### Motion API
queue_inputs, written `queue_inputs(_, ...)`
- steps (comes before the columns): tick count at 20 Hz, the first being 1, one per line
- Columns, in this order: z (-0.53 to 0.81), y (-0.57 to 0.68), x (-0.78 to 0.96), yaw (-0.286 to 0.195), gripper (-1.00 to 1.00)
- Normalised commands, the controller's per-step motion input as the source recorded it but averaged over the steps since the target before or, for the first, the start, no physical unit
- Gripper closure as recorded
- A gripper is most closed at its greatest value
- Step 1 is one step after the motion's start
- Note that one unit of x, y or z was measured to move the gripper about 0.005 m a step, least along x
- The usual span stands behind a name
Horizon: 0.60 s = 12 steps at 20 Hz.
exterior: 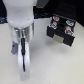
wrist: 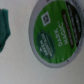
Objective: Open the kcup holder, insert the kcup into the holder, and close the kcup holder
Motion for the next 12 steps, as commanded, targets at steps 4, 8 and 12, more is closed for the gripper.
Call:
queue_inputs(4,-0.15,0.02,-0.09,0.002,-1.00)
queue_inputs(8,-0.01,-0.05,0.09,-0.074,1.00)
queue_inputs(12,0.08,-0.03,0.08,-0.071,1.00)
